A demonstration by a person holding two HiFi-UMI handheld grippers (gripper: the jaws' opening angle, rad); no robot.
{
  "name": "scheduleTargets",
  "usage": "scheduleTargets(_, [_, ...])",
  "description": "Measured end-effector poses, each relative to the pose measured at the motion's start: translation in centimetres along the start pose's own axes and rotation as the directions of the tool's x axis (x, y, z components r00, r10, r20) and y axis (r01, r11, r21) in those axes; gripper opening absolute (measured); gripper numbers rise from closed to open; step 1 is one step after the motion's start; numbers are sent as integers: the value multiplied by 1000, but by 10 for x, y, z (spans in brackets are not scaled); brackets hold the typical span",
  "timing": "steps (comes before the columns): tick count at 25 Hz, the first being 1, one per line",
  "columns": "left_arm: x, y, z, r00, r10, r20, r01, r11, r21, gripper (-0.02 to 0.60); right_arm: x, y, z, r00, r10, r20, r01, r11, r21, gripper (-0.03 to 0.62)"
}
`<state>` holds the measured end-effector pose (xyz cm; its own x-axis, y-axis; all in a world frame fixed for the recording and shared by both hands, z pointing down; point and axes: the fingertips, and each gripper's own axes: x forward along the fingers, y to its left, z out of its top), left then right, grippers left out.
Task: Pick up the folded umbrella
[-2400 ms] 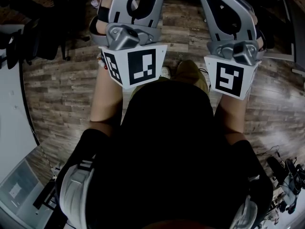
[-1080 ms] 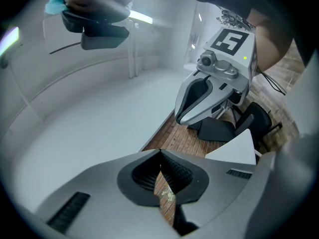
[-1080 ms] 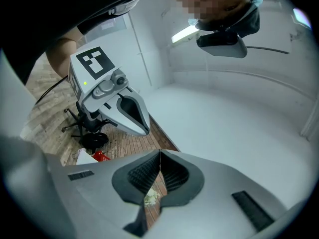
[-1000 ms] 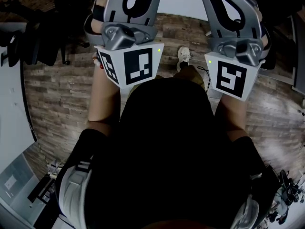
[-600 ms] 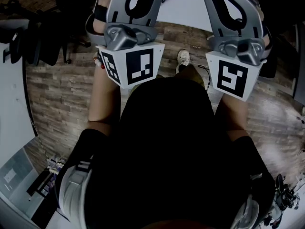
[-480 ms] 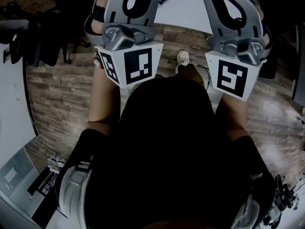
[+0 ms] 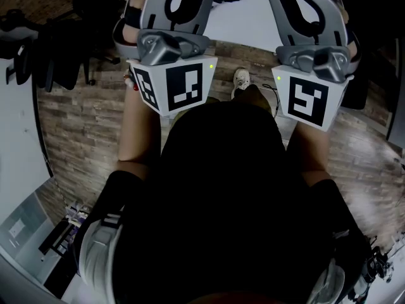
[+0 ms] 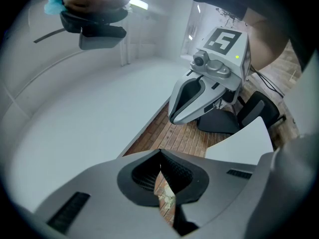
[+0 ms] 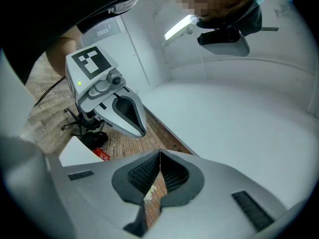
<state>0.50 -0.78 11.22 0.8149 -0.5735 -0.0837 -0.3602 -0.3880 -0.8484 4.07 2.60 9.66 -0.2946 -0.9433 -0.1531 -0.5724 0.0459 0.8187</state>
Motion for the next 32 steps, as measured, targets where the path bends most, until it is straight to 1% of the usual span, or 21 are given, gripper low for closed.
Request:
scheduleTargets(3, [11,-4,0,1000,-19,-1,19,1000,2,12,4,-4,-8,1000,12,1,-12,1000,1,29])
scheduleTargets(10, [31,-10,-4,999,-17,-28,17,1000,3,12,8,-12,-27,999,36,23,-36,999,4,29])
scheduleTargets(22, [69,-15,-21,994,15,-111,-15,1000,5,13,31,-18,-57,990,98,103,-98,995,0,29])
scheduleTargets(27, [80,-23,-25,992,13,-125,-13,1000,-1,12,36,-23,-72,989,100,109,-101,995,2,29])
scheduleTargets(32, [89,-31,-28,989,16,-146,-17,1000,-5,13,40,-22,-88,988,109,111,-113,993,30,29])
